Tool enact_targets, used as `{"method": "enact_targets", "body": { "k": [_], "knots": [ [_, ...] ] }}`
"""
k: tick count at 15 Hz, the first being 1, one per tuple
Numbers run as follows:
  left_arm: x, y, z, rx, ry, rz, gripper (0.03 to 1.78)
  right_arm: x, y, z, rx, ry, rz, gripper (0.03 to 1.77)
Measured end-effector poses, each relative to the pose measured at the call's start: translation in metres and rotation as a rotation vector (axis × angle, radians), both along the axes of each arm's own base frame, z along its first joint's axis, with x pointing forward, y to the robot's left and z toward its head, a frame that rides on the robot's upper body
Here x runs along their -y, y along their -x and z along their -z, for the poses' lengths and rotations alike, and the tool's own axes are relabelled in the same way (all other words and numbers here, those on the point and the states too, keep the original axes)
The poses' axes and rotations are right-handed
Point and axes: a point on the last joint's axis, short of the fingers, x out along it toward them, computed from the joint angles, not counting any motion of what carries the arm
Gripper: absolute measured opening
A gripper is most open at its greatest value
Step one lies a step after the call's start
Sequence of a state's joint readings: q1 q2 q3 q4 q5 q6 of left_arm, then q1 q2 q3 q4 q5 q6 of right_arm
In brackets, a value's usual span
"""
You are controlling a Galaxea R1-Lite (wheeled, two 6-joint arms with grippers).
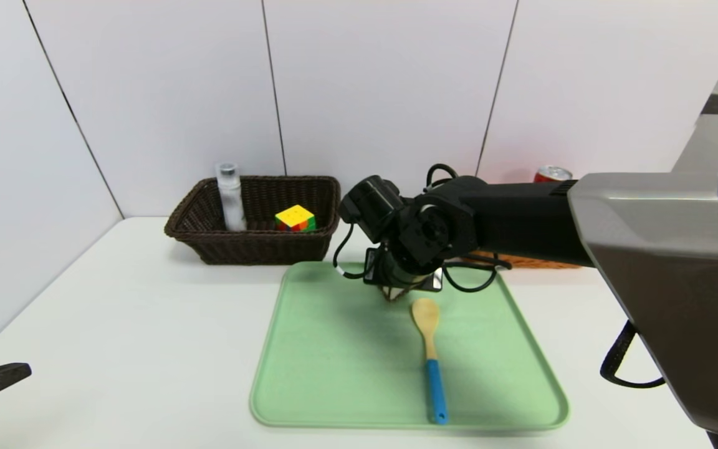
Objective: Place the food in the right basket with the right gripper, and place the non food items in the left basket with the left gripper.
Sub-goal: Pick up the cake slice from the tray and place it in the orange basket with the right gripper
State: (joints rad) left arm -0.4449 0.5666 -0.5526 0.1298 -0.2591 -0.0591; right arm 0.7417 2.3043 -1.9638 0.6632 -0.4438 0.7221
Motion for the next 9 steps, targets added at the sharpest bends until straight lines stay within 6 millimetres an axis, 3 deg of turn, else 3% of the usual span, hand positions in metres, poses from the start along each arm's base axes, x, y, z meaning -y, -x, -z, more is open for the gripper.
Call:
{"method": "enact_targets", "body": {
  "k": [2,6,9],
  "knots": [
    [0.0,0.0,0.001,-0.003,-0.001,0.0,1.69,0.0,0.0,0.001,-0.002,0.0,0.001,0.43],
    [0.0,0.0,0.003,-0.006,-0.003,0.0,1.69,0.001,0.003,-0.005,-0.007,-0.004,-0.006,0.41],
    [0.0,0.0,0.003,-0.007,-0.003,-0.001,1.69,0.002,0.014,-0.02,-0.002,-0.02,-0.021,0.41]
  ]
}}
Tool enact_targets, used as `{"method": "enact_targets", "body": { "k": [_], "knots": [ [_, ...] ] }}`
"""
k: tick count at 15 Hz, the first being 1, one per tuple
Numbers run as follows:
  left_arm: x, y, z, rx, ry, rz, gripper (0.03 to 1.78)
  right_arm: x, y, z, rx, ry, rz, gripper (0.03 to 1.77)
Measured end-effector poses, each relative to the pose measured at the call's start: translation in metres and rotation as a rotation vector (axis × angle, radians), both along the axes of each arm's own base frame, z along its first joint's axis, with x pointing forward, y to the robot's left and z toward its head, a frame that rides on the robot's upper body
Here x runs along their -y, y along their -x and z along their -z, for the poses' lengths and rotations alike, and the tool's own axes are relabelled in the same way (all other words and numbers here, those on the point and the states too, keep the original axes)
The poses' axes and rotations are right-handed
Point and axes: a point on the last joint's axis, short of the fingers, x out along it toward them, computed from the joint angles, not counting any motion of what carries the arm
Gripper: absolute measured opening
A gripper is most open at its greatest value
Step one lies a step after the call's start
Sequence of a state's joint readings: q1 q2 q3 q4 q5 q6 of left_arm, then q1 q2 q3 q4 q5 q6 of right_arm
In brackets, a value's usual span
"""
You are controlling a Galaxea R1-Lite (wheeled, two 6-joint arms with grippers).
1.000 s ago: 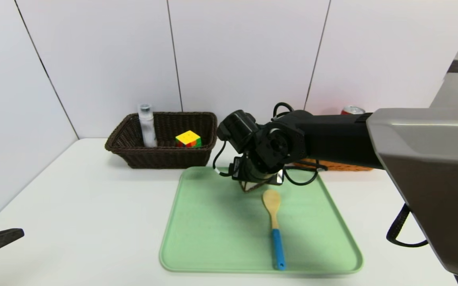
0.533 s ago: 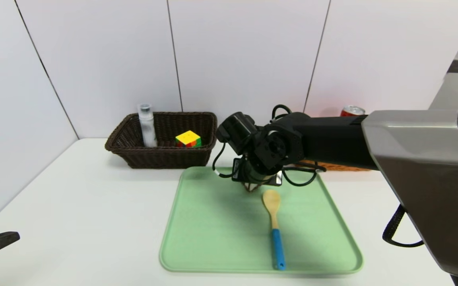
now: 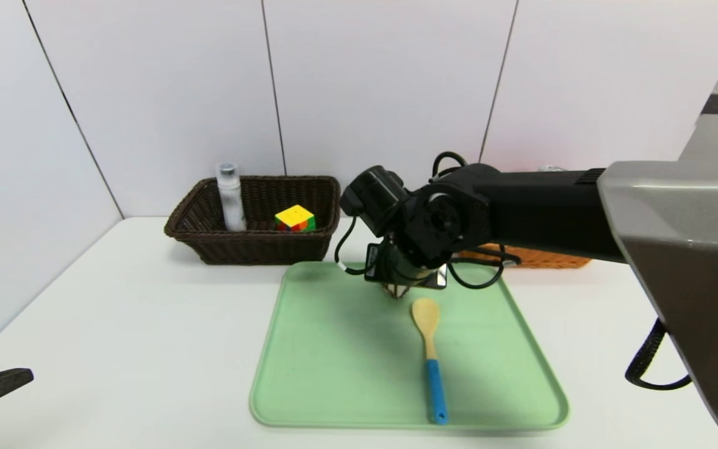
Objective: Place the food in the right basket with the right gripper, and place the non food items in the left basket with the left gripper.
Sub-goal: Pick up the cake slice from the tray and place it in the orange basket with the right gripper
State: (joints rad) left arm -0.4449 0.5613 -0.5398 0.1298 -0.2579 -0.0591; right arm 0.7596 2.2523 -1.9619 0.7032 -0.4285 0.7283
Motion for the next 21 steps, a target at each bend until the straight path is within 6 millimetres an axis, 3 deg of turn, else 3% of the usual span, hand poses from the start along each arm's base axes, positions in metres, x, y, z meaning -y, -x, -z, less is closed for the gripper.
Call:
{"method": "enact_targets", "body": {
  "k": [7,11,13,15,21],
  "knots": [
    [0.001,-0.001,0.004,-0.037,-0.018,0.0,1.69,-0.008,0.071,-0.071,0.02,-0.176,-0.131,0.41],
    [0.001,-0.003,0.007,-0.053,-0.03,0.0,1.69,0.002,0.092,-0.115,0.162,-0.235,-0.243,0.41],
    [0.002,-0.004,0.008,-0.049,-0.046,0.002,1.69,0.008,0.089,-0.134,0.277,-0.256,-0.285,0.41],
    [0.002,-0.005,0.008,-0.053,-0.05,0.003,1.69,0.023,0.07,-0.148,0.384,-0.266,-0.259,0.41],
    [0.005,-0.011,0.003,-0.062,-0.054,0.006,1.69,0.088,0.012,-0.147,0.421,-0.184,-0.079,0.41]
  ]
}}
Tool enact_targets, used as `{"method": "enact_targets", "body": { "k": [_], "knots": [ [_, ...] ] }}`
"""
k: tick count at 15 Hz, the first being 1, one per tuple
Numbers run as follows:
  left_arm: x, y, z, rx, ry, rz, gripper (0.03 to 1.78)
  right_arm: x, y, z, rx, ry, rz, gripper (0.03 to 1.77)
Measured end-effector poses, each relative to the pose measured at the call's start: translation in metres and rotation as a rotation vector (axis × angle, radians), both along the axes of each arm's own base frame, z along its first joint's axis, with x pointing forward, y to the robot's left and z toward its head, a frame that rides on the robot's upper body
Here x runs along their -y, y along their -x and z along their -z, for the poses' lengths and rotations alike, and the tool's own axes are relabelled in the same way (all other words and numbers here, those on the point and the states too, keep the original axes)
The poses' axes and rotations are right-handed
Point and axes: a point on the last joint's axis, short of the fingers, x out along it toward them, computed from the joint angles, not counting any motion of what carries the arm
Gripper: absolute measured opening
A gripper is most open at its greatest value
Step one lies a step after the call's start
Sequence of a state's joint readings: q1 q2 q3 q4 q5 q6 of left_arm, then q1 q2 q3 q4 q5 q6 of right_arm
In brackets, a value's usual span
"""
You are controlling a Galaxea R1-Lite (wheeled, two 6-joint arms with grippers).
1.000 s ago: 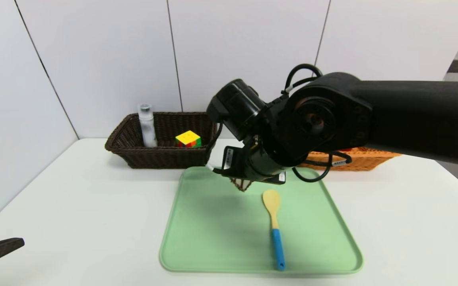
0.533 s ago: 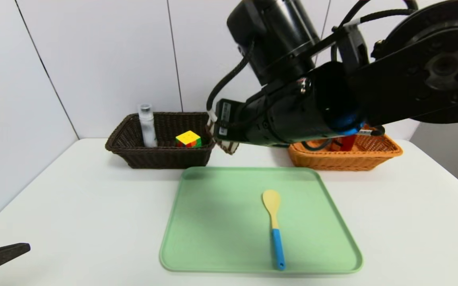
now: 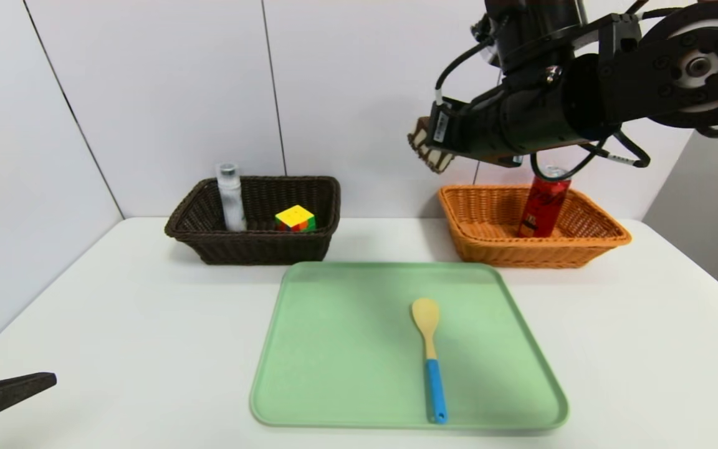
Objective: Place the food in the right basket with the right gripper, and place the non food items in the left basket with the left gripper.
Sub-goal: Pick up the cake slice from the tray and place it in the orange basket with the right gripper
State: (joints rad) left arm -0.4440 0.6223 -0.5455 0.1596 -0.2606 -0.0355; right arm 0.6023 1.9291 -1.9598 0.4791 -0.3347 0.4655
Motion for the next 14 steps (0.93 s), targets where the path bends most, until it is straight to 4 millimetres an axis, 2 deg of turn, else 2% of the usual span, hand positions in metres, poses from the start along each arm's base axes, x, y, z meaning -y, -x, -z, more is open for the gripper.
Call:
{"method": "enact_targets", "body": {
  "k": [5,10,14],
  "knots": [
    [0.003,-0.004,-0.003,-0.013,-0.001,0.017,1.69,0.042,-0.047,0.028,-0.078,0.032,0.137,0.41],
    [0.003,-0.006,-0.005,-0.013,0.001,0.015,1.69,0.065,-0.082,0.062,-0.158,0.049,0.211,0.41],
    [0.004,-0.008,-0.012,-0.005,0.015,0.005,1.69,0.078,-0.101,0.086,-0.204,0.068,0.258,0.41]
  ]
}}
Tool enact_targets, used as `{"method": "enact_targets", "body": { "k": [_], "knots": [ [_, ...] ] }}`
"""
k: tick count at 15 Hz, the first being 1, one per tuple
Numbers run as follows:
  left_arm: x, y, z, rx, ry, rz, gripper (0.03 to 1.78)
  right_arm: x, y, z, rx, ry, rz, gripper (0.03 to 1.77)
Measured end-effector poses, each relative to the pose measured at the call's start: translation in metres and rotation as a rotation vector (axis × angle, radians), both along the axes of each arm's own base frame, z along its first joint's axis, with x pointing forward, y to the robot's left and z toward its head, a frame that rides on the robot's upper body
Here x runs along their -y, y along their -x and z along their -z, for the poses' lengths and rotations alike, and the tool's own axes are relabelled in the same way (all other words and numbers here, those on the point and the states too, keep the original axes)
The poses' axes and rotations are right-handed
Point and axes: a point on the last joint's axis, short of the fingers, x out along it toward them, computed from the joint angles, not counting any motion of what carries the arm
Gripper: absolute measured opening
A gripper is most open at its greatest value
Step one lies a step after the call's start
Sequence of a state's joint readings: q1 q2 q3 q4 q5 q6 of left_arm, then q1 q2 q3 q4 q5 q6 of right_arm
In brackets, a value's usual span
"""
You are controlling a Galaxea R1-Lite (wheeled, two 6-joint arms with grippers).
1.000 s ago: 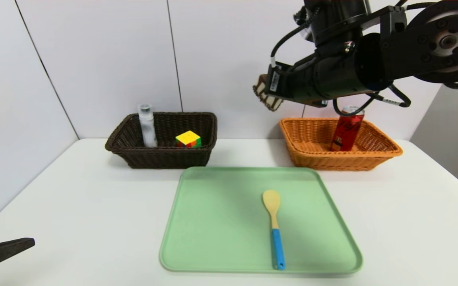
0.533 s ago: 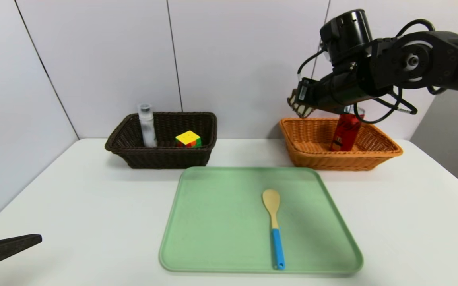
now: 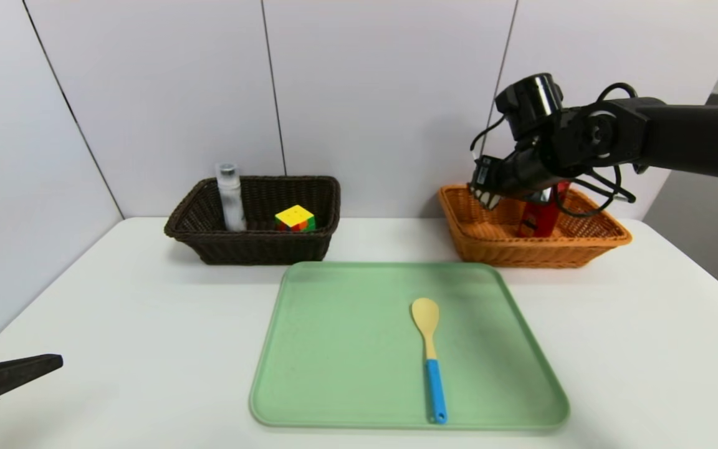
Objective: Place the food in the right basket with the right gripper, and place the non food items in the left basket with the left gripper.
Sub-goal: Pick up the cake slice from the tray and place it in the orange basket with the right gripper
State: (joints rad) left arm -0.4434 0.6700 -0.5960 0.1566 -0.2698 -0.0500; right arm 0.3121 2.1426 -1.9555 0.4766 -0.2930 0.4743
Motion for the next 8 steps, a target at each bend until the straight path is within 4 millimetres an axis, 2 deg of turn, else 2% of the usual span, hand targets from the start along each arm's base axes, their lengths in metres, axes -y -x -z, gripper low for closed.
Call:
{"method": "enact_targets", "body": {
  "k": [8],
  "knots": [
    [0.003,-0.01,-0.007,-0.01,-0.017,-0.064,1.69,0.007,-0.023,0.039,-0.076,0.015,0.032,0.41]
  ]
}}
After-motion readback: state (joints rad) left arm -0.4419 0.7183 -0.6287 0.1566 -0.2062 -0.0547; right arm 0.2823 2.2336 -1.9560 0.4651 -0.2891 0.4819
